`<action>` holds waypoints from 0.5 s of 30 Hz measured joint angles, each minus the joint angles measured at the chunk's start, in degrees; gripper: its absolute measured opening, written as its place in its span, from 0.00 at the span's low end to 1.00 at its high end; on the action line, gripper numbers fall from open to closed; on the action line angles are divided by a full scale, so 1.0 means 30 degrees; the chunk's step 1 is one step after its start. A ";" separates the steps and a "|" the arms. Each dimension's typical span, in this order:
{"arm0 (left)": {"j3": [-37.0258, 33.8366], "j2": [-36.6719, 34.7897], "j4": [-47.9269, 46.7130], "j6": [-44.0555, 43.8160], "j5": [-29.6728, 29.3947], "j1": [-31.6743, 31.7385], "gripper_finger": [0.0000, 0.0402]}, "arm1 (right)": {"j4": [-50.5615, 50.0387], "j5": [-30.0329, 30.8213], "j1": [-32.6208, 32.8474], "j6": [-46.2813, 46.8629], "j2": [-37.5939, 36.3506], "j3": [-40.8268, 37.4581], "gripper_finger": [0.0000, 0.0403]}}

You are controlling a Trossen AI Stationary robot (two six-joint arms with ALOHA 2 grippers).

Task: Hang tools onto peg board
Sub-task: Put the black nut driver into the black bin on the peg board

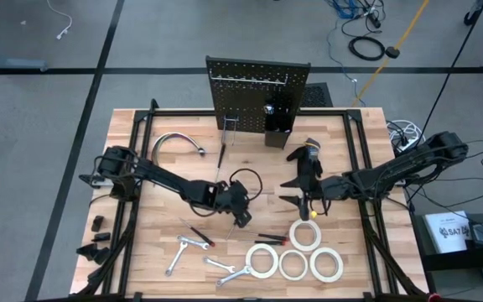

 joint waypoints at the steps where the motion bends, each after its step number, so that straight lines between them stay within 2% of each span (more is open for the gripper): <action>1: -0.0005 0.0029 -0.0224 0.0002 -0.0266 0.0000 0.37 | 0.0007 -0.0001 -0.0009 -0.0007 0.0000 0.0000 0.48; 15: 0.0007 0.0874 0.0564 -0.0079 -0.0725 -0.0298 0.37 | -0.0134 -0.0080 -0.0073 -0.0223 0.0000 0.0000 0.48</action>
